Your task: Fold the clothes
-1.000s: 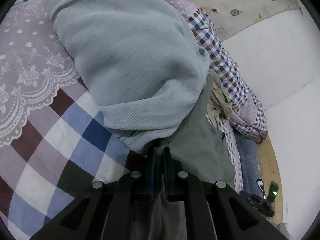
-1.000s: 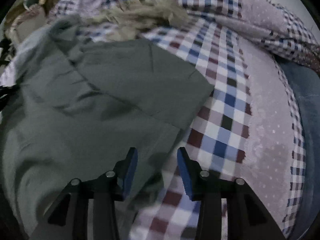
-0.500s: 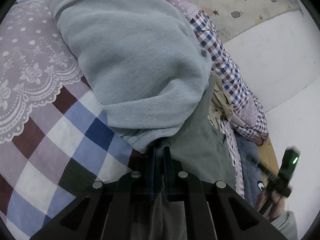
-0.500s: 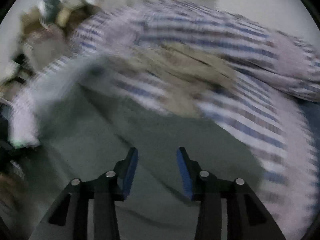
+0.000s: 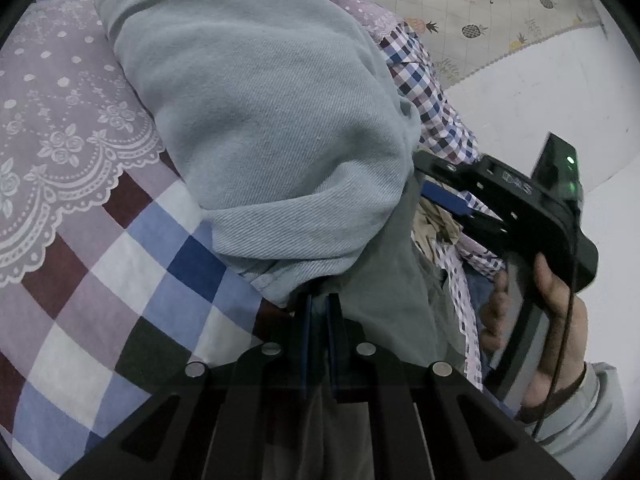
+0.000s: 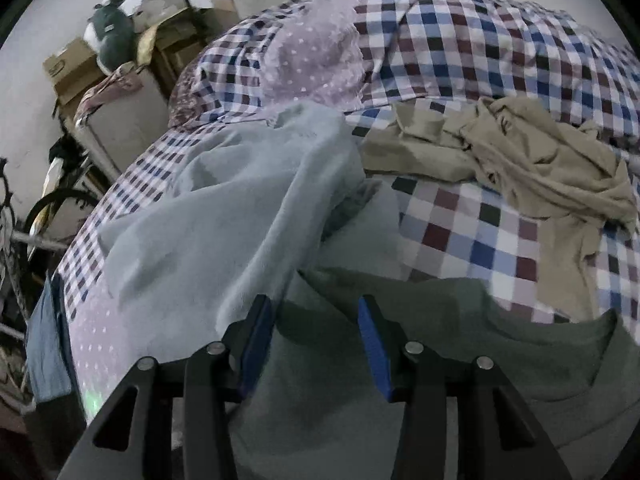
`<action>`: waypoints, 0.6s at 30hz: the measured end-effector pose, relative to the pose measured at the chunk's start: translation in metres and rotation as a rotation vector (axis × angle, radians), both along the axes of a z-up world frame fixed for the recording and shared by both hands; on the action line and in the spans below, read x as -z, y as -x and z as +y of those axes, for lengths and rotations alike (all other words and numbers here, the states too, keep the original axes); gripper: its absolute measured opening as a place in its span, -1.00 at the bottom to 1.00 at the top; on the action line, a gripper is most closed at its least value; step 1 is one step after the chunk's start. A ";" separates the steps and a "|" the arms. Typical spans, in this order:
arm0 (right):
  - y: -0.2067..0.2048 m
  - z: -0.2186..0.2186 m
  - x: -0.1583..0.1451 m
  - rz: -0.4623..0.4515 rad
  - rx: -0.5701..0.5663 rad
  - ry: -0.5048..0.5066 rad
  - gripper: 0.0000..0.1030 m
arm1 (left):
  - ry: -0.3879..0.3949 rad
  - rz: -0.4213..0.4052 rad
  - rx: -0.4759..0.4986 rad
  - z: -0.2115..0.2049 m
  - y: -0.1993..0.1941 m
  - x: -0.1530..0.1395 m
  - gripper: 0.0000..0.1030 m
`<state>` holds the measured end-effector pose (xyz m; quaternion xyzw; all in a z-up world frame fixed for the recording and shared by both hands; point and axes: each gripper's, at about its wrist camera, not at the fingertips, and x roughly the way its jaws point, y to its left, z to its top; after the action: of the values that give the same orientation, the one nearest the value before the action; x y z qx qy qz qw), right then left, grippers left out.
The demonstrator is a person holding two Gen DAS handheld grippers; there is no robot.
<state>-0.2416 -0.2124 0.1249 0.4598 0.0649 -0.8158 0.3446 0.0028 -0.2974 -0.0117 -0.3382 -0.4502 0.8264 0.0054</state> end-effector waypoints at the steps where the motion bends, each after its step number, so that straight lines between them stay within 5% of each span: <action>1: 0.002 -0.004 0.004 -0.001 0.009 -0.004 -0.08 | -0.003 0.003 0.001 0.000 0.000 0.000 -0.88; 2: 0.005 -0.005 0.007 -0.002 0.018 -0.009 -0.28 | -0.007 0.007 0.001 -0.001 -0.001 -0.001 -0.88; 3: 0.008 -0.002 0.009 -0.010 0.038 0.003 -0.77 | -0.012 0.010 0.002 -0.002 -0.001 -0.001 -0.88; 4: 0.010 0.002 0.010 -0.020 0.059 0.023 -0.93 | -0.019 0.015 0.002 -0.003 -0.002 -0.001 -0.88; 9: 0.017 0.027 0.016 -0.088 0.154 0.182 -0.93 | -0.023 0.030 0.003 -0.003 -0.003 -0.004 -0.88; 18: -0.008 -0.026 -0.036 0.103 -0.006 0.139 -0.94 | 0.028 0.121 -0.018 -0.004 -0.014 -0.026 -0.89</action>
<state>-0.2336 -0.2382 0.1611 0.3921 0.0271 -0.8400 0.3741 0.0166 -0.3013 0.0142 -0.2837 -0.4402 0.8517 0.0206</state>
